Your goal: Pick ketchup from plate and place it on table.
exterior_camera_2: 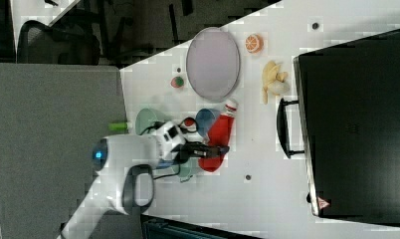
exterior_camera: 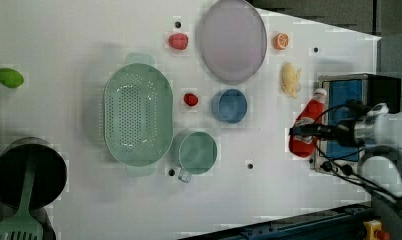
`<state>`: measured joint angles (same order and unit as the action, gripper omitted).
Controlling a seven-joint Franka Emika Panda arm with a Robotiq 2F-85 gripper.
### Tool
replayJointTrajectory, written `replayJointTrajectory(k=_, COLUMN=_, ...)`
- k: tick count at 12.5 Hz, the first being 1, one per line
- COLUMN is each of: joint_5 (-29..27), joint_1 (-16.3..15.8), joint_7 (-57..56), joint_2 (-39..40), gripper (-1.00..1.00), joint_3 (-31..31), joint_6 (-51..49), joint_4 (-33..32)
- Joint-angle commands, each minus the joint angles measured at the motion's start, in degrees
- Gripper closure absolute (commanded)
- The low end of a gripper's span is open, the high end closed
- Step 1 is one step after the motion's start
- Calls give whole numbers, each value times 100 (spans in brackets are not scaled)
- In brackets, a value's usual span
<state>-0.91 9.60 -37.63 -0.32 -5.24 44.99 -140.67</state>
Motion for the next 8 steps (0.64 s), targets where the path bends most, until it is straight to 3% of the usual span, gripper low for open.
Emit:
replayJointTrajectory(k=1, joint_5=-23, joint_1=-7, joint_7=235, joint_2=357, gripper=-18, joint_3=111, joint_6=642, joint_4=-61)
replayJointTrajectory(k=3, joint_5=-23, joint_1=-6, joint_7=235, joint_2=789, gripper=-24, joint_3=111, joint_6=940, joint_4=-63)
replayJointTrajectory(k=6, joint_5=-23, joint_1=-9, joint_7=235, joint_2=1215, gripper=-88, joint_3=92, joint_6=1570, joint_4=-66)
replayJointTrajectory(k=8, joint_5=-23, joint_1=-9, joint_7=294, joint_2=1133, gripper=-100, joint_3=69, joint_6=1623, joint_4=-41)
